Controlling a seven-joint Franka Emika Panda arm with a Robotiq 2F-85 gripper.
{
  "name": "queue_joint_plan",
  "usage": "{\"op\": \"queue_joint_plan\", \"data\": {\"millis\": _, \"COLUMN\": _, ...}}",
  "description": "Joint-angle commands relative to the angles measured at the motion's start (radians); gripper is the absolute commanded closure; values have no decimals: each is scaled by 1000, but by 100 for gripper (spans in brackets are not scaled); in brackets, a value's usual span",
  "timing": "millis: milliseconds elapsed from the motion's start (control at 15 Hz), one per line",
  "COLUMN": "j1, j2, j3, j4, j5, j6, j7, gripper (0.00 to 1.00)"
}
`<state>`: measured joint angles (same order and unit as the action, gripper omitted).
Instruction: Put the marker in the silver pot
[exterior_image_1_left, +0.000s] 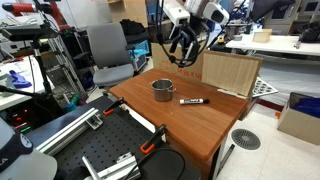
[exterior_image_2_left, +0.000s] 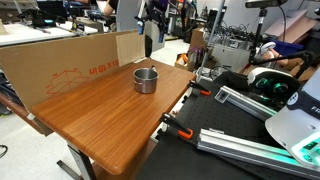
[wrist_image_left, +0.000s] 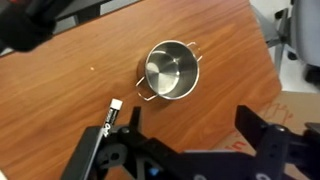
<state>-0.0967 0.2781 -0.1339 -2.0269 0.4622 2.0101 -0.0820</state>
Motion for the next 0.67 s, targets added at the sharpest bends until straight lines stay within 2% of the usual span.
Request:
{"op": "queue_joint_plan", "data": {"millis": 0, "j1": -20, "j2": 88, "j3": 18, "j4": 64, "j5": 3, "j6": 4, "j7": 85, "gripper": 0}}
{"op": "queue_joint_plan", "data": {"millis": 600, "j1": 11, "j2": 291, "j3": 9, "j4": 143, "j5": -65, "j6": 144, "j7": 347, "gripper": 0}}
